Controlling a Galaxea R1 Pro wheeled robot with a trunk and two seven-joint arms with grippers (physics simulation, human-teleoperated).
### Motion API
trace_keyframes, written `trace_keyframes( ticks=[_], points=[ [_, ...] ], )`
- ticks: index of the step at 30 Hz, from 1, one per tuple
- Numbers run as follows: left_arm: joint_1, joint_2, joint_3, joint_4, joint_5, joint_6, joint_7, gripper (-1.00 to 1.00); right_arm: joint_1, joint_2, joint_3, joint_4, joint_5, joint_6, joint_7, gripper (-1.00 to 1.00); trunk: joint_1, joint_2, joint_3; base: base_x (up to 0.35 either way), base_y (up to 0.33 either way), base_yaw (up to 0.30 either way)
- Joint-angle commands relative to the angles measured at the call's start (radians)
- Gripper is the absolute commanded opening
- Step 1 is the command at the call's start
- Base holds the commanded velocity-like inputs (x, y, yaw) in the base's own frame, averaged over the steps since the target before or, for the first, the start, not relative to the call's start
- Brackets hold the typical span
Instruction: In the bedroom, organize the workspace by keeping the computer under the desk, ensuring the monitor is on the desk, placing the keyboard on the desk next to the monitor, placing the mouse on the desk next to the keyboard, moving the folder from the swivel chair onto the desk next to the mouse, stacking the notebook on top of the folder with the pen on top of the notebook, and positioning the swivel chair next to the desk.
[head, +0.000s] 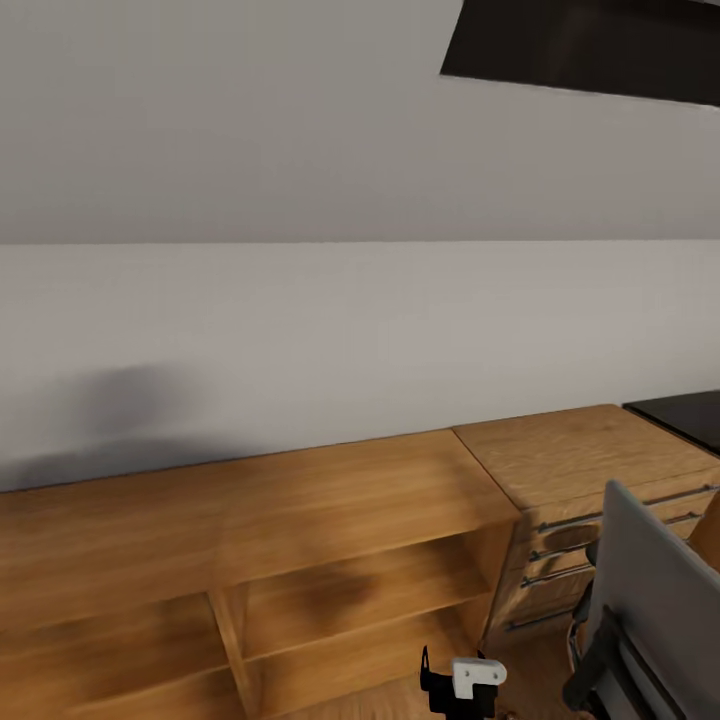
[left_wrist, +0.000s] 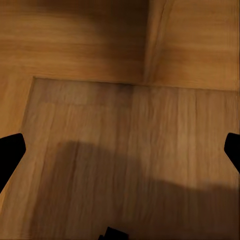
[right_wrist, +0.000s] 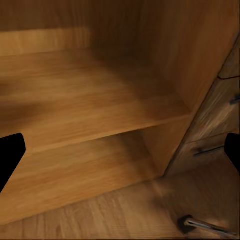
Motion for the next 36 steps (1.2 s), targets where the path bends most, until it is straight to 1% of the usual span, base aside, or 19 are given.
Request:
trace_keyframes(
  ticks=[1,9,18,23,36],
  points=[
    [0.000,-0.001,0.004,0.000,0.002,-0.003,-0.001,1.00,-0.001,0.000,0.008,0.000,-0.002,0.000,-0.008,1.00,0.000,-0.001,-0.001,0.000,0.000,-0.300],
    [0.000,-0.002,0.004,0.000,0.002,-0.003,-0.001,1.00,-0.001,0.000,0.008,0.000,-0.002,0.000,-0.008,1.00,0.000,-0.001,-0.001,0.000,0.034,-0.300],
    [0.000,-0.002,0.004,0.000,0.002,-0.003,-0.001,1.00,-0.001,0.000,0.008,0.000,-0.003,0.000,-0.008,1.00,0.000,-0.001,-0.001,0.001,0.274,-0.300],
    [0.000,-0.002,0.004,0.000,0.002,-0.003,-0.001,1.00,-0.001,0.000,0.008,0.000,-0.003,0.000,-0.008,1.00,0.000,-0.001,-0.001,0.083,0.248,-0.300],
    [0.000,-0.002,0.004,0.000,0.002,-0.003,-0.001,1.00,-0.001,0.000,0.008,0.000,-0.003,0.000,-0.008,1.00,0.000,-0.001,-0.001,0.016,0.033,-0.300]
  ],
)
